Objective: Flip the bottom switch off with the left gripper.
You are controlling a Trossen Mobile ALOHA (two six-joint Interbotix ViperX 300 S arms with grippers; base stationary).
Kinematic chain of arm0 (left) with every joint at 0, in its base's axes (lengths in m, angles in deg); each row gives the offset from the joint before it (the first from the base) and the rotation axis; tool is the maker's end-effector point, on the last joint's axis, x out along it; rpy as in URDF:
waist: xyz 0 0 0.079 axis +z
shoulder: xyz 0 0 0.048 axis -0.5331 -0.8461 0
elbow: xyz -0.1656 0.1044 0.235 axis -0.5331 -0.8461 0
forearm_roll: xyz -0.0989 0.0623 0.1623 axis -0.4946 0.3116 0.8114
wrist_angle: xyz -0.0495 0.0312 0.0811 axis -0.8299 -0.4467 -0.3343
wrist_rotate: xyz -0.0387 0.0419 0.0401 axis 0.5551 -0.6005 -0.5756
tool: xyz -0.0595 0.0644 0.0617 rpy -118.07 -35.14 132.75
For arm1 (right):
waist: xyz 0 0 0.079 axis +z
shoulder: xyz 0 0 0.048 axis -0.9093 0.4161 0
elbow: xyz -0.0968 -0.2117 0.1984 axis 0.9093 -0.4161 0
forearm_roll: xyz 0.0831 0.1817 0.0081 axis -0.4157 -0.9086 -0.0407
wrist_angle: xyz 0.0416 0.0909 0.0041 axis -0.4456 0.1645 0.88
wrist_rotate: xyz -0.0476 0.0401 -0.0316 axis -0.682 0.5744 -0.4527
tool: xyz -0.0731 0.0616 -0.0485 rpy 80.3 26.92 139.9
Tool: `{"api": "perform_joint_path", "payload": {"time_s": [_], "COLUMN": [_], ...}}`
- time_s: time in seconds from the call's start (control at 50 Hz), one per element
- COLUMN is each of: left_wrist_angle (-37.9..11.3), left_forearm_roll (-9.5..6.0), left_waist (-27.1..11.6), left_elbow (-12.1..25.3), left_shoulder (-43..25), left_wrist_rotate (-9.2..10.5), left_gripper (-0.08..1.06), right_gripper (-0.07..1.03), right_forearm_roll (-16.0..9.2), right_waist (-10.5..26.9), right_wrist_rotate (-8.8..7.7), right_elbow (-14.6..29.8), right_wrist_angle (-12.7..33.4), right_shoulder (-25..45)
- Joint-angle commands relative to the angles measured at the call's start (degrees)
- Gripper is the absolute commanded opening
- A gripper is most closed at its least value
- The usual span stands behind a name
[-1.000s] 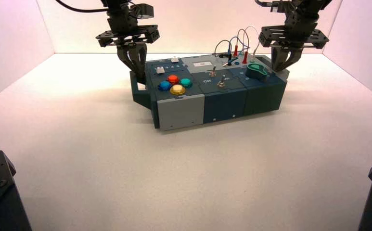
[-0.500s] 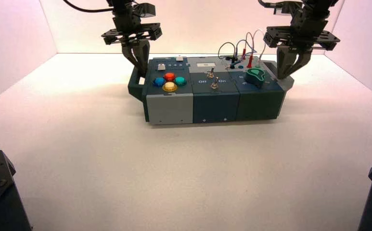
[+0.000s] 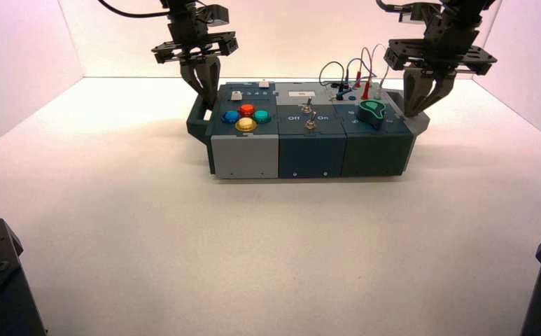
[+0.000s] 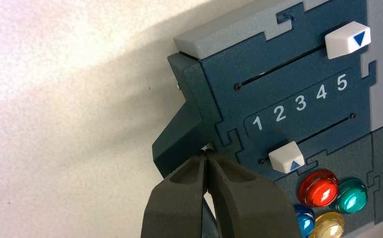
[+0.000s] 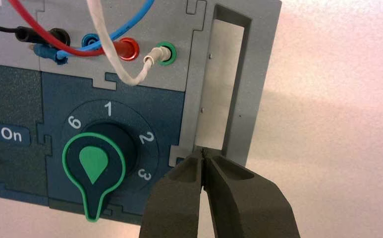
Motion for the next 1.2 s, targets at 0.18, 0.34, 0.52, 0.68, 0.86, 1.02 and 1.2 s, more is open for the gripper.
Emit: {"api": "perform_joint_path", "payload": {"time_s": [0.18, 0.34, 0.52, 0.68, 0.86, 1.02, 1.2], "left_wrist_angle": [0.2, -1.5, -3.8, -3.9, -4.1, -4.2, -4.6], "left_forearm_roll": [0.53, 0.79, 1.14, 0.79, 0.18, -0.26, -1.58], "left_waist": [0.9, 1.1, 1.1, -0.7, -4.0, -7.6, -10.7], "left_elbow": [-1.5, -2.1, -3.5, -6.6, -8.1, -8.1, -9.0], "left_shoulder": [5.8, 9.2, 12.2, 17.3, 22.0, 24.6, 25.6], "left_wrist_rotate": [0.97, 1.93, 2.46, 1.85, 1.58, 1.67, 2.2], "left_gripper": [-0.01, 0.11, 0.22, 0.25, 0.25, 0.32, 0.32], "right_gripper": [-0.03, -0.03, -0.03, 0.16, 0.27, 0.34, 0.34], "right_forearm_roll": [0.9, 1.2, 1.4, 2.3, 2.2, 2.2, 2.0], "right_waist": [0.2, 0.0, -0.3, -1.9, -3.8, -3.7, -3.7], "right_wrist_rotate": [0.18, 0.09, 0.0, 0.0, 0.09, 0.09, -0.18], "right_elbow": [1.8, 2.1, 2.5, 3.5, 5.2, 6.2, 7.2], "right_wrist_angle": [-0.6, -0.6, -0.6, -0.8, -0.5, -0.5, 0.6], "right_shoulder": [-5.1, -5.3, -4.8, -3.7, -0.8, 2.2, 4.7]}}
